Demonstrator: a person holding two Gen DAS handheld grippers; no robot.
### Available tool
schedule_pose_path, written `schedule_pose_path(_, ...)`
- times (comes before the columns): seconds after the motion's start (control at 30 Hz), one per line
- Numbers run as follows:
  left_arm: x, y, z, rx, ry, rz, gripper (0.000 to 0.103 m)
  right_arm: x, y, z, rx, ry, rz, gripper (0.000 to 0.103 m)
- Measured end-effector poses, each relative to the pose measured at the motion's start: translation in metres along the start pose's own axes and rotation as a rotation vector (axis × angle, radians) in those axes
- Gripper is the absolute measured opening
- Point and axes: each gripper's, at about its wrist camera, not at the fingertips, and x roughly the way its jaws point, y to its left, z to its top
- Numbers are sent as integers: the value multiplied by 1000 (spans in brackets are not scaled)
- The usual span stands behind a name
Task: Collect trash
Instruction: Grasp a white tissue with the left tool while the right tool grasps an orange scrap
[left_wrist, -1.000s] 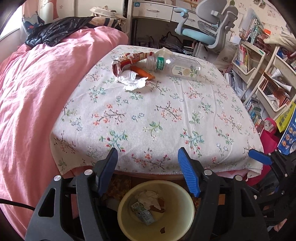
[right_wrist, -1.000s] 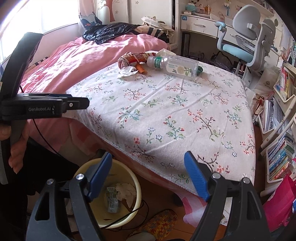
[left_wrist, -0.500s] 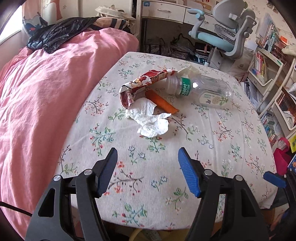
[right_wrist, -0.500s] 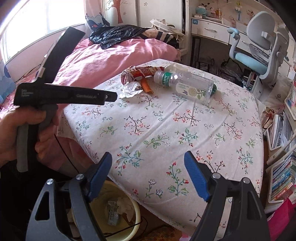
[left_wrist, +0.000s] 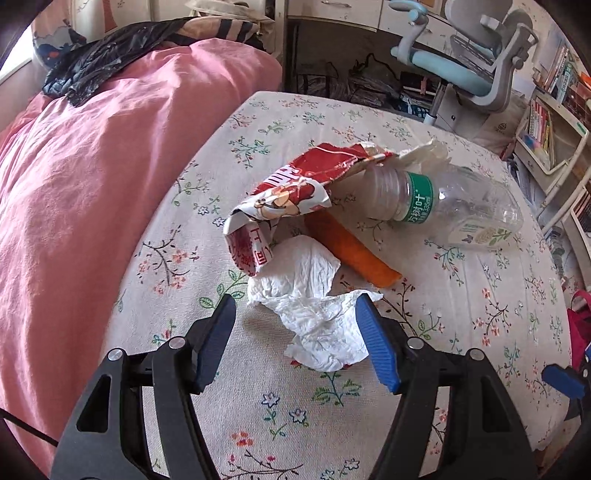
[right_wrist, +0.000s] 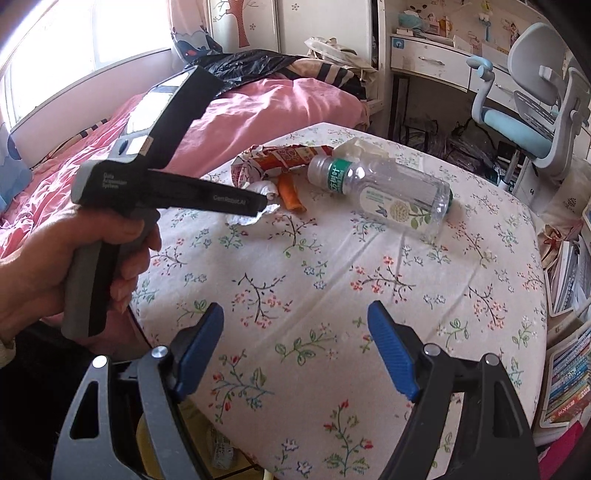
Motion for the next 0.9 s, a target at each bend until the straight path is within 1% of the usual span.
schedule_pose_path(0.03,3,-1,0,22,15,0,42,2,1,3,-2,-4,2,77)
schedule_pose_path(0.07,2,-4,1,53,27,-1,28,5,1,7,-3,-8,6,77)
schedule_pose_path(0.1,0,-4,2,71,60,-21,13,8,2,10,-2,-7,9,77)
schedule_pose_path(0.13,-3,-2,3,63,85,-55,10,11,2,13,-2,-8,12,77)
schedule_pose_path(0.2,-15,6,5,35,97,-101,10,16,4,18,-6,-9,15,77)
schedule_pose_path(0.3,-33,7,6,63,73,-115,10,27,5,25,-12,-4,18,77)
schedule_pose_path(0.37,-44,7,7,60,51,-138,10,35,5,28,-12,5,21,75)
schedule_pose_path(0.43,-55,9,11,56,15,-135,10,45,6,35,-9,12,26,72)
schedule_pose_path(0.53,-71,17,16,20,-38,-141,10,58,10,45,-11,13,33,71)
schedule_pose_path(0.67,-82,31,22,-38,-78,-139,10,75,12,59,-7,13,37,67)
schedule_pose_path(0.73,-82,34,25,-42,-80,-138,10,82,12,63,0,14,34,66)
schedule_pose_path(0.8,-78,35,28,-28,-66,-119,10,89,11,67,8,21,29,65)
schedule_pose_path(0.83,-75,36,28,-24,-51,-117,10,92,10,69,10,27,27,62)
schedule_pose_path(0.9,-64,38,28,-15,3,-128,10,95,9,70,11,29,23,59)
